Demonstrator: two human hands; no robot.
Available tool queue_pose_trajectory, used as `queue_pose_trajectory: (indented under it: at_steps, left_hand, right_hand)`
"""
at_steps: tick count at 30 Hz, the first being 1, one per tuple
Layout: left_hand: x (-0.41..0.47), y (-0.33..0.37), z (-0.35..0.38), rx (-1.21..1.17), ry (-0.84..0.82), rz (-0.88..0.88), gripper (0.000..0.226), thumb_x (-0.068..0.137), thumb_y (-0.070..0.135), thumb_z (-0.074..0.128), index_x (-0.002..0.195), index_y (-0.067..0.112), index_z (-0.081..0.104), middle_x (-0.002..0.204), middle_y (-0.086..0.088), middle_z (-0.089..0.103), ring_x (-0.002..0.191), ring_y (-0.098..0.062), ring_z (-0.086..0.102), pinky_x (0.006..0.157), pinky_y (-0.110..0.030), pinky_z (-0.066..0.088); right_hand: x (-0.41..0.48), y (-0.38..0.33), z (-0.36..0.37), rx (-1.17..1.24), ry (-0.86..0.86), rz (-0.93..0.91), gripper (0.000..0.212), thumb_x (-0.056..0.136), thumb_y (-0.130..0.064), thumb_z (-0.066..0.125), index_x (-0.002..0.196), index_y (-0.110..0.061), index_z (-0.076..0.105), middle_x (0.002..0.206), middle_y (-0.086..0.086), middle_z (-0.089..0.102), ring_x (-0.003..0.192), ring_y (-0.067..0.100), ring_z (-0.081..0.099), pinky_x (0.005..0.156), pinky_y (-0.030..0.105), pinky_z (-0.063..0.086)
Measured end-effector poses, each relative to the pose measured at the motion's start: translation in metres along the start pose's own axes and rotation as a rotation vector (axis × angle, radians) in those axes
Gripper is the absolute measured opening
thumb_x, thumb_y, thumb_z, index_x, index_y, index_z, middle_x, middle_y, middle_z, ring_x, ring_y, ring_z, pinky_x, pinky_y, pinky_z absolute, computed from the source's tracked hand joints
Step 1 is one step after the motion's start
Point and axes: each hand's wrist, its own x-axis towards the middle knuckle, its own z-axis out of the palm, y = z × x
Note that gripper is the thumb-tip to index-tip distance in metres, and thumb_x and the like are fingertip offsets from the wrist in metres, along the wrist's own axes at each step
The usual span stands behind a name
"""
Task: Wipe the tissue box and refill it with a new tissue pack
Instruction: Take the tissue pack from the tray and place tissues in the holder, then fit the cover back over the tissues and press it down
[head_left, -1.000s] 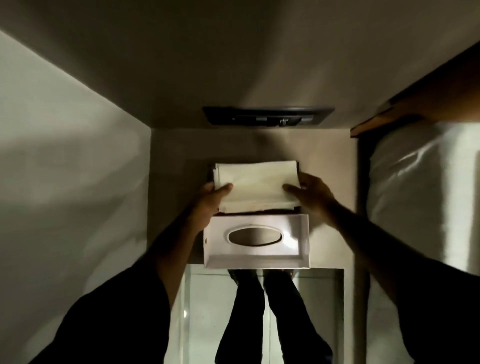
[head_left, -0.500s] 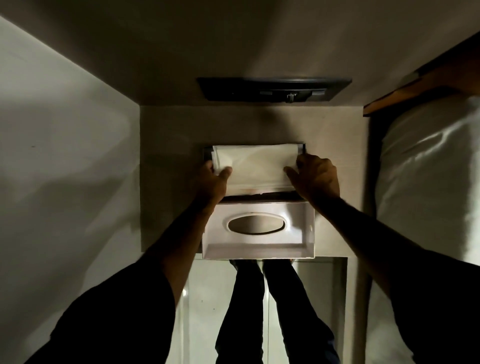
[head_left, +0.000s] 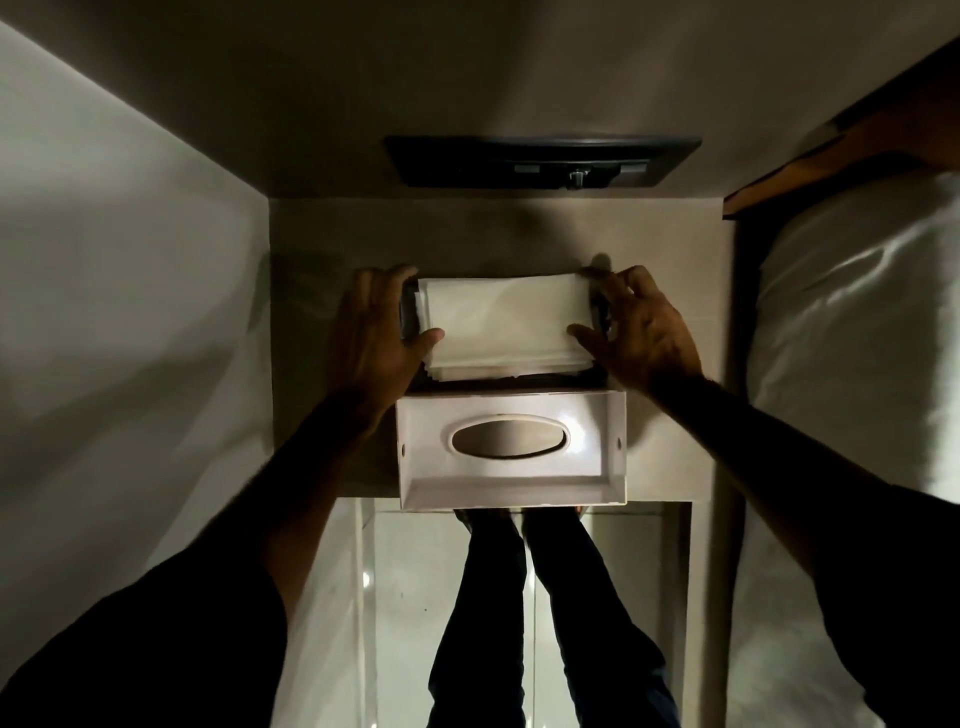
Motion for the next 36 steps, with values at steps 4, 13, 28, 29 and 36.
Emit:
queue_pose_trajectory:
  at_steps: [4,13,28,29,36]
  left_hand:
    - [0.004,-0.005,0.002,0.109,-0.122,0.120,0.071,0.077,0.040,0.077,0.139,0.021,0.048,0.138,-0.013,0.043,0.120,-0.034,0.049,0.097,-0.048,0.048]
    - [-0.002,-0.008,0.011,0.133,-0.168,0.067,0.064,0.080,0.036,0.076,0.137,0.020,0.051,0.142,-0.012,0.041,0.124,-0.033,0.047,0.100,-0.047,0.046]
    - [-0.165,-0.003,0.051,-0.699,-0.028,-0.881,0.044,0.101,0.043,0.040,0.131,0.016,0.054,0.121,-0.008,0.058,0.106,-0.020,0.054,0.086,-0.035,0.044]
    - [-0.169,0.001,0.052,-0.780,0.018,-0.930,0.042,0.100,0.042,0.042,0.130,0.016,0.056,0.123,-0.010,0.060,0.110,-0.025,0.057,0.090,-0.040,0.049]
    - [-0.196,0.027,0.011,-1.083,0.254,-0.969,0.034,0.089,0.061,0.046,0.095,0.036,0.069,0.119,-0.006,0.067,0.114,-0.029,0.062,0.099,-0.043,0.047]
  right_hand:
    - [-0.002,-0.001,0.004,-0.082,-0.048,-0.014,0.062,0.088,-0.046,0.066,0.143,-0.023,0.049,0.138,0.009,0.046,0.115,0.028,0.055,0.096,0.035,0.050]
    - [-0.010,0.002,0.010,-0.005,-0.007,0.058,0.066,0.087,-0.053,0.063,0.143,-0.022,0.046,0.131,0.011,0.049,0.108,0.028,0.056,0.086,0.040,0.056]
    - [-0.176,0.006,0.034,0.791,-0.017,0.552,0.029,0.093,-0.057,0.051,0.120,-0.056,0.061,0.119,-0.025,0.067,0.110,0.013,0.067,0.083,0.009,0.053]
    - [-0.180,0.005,0.035,0.841,-0.029,0.567,0.042,0.092,-0.060,0.050,0.130,-0.047,0.061,0.129,-0.017,0.065,0.118,0.016,0.063,0.094,0.018,0.052]
    - [-0.199,-0.001,0.003,1.127,0.072,0.503,0.053,0.097,-0.066,0.038,0.120,-0.032,0.072,0.124,-0.006,0.073,0.123,0.016,0.062,0.111,0.050,0.040]
